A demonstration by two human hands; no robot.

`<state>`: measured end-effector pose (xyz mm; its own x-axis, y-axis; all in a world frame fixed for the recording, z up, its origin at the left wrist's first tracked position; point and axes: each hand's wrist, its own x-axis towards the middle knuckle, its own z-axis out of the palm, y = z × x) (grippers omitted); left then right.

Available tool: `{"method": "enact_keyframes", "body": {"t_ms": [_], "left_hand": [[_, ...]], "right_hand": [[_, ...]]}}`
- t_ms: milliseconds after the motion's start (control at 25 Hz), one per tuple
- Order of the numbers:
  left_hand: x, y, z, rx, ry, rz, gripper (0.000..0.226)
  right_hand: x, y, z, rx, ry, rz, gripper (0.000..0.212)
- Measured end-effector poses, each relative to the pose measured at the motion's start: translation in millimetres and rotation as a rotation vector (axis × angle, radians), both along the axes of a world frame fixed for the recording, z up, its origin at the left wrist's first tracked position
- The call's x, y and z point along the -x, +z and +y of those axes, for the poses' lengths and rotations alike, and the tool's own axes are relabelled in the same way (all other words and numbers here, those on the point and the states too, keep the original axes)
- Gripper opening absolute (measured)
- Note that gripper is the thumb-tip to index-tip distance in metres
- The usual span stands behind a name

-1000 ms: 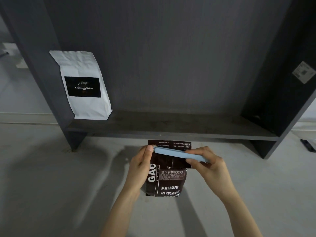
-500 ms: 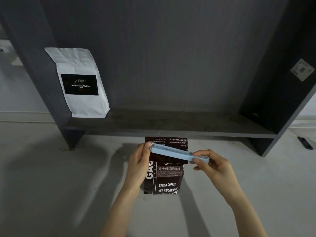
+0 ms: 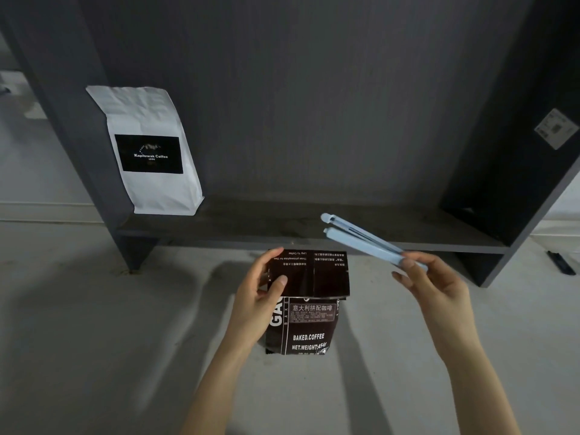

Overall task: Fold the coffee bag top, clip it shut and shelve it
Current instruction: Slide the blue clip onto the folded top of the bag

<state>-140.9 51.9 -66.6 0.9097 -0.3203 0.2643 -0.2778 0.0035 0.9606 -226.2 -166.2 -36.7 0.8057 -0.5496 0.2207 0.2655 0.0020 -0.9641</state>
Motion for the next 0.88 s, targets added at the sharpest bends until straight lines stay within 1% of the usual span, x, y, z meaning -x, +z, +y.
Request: {"method": "enact_keyframes", "body": {"t_ms": [120, 200, 320, 400, 520, 880], "left_hand": [[-1, -3, -1, 0.055, 0.001, 0.024, 0.052], [-2, -6, 0, 0.092, 0.013, 0.070, 0.050], [-4, -9, 1, 0.060, 0.036, 0.073, 0.042], [-4, -10, 2, 0.047, 0.040, 0.062, 0.039], [-5, -12, 2, 0.023, 0.040, 0.050, 0.035], [-4, -19, 2, 0.006, 0.100, 0.022, 0.035]], "right_hand": [[-5, -1, 4, 0.072, 0.037, 0.055, 0.016], [-11, -6, 12, 0.122, 0.065, 0.090, 0.016], [-21, -11, 24, 0.186, 0.098, 0.143, 0.013], [-25, -11, 30, 0.154, 0.140, 0.112, 0.012], [-30, -11, 36, 0.126, 0.144, 0.077, 0.017], [-39, -16, 52, 0.097, 0.185, 0.046, 0.019]]}}
